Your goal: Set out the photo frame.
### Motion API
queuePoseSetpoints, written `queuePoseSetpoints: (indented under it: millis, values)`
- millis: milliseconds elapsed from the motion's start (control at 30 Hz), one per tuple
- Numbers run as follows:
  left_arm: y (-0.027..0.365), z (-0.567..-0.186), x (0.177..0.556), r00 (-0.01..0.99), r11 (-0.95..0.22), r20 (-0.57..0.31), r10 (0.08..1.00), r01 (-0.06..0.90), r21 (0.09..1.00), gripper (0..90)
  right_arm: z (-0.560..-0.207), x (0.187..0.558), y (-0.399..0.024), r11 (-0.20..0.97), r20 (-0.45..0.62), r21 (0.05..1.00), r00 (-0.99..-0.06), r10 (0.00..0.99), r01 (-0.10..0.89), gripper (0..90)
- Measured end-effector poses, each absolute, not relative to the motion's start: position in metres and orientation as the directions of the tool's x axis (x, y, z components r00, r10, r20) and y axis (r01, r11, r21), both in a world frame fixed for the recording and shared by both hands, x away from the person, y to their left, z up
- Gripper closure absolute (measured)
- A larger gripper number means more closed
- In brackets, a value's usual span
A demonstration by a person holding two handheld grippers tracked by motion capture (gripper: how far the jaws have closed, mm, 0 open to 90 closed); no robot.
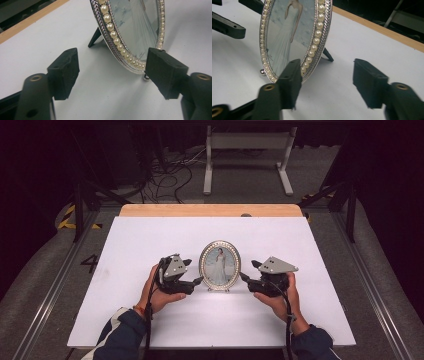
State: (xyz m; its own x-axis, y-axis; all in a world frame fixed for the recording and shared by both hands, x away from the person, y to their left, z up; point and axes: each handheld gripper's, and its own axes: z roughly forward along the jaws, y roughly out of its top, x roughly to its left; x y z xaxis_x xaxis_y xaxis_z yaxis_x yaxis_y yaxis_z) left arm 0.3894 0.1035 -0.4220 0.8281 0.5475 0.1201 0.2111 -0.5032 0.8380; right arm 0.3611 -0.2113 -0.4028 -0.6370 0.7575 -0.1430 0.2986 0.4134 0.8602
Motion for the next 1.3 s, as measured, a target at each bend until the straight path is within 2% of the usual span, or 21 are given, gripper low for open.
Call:
queuePoseSetpoints:
  millis: [200,367,1000,1067,1300]
  values:
    - [0.102,-0.425,0.392,0.835,-0.494,0.083,0.544,0.238,0.836,7.5,-0.405,0.363,-0.213,0.424,-0.138,0.850,-0.644,0.752,0.312,18.3]
    - [0.101,-0.427,0.390,0.853,-0.509,0.096,0.513,0.213,0.834,3.5,-0.411,0.366,-0.212,0.427,-0.102,0.839,-0.672,0.733,0.338,6.8]
    - [0.117,-0.425,0.380,0.829,-0.568,0.185,0.528,0.183,0.803,5.8,-0.414,0.357,-0.211,0.557,-0.247,0.766,-0.654,0.715,0.320,9.8]
    - [0.119,-0.425,0.379,0.831,-0.566,0.183,0.526,0.181,0.805,5.9,-0.414,0.355,-0.215,0.551,-0.232,0.768,-0.659,0.715,0.328,12.4]
    - [0.131,-0.424,0.372,0.824,-0.568,0.199,0.530,0.171,0.805,5.9,-0.413,0.352,-0.222,0.554,-0.250,0.771,-0.649,0.718,0.315,11.9]
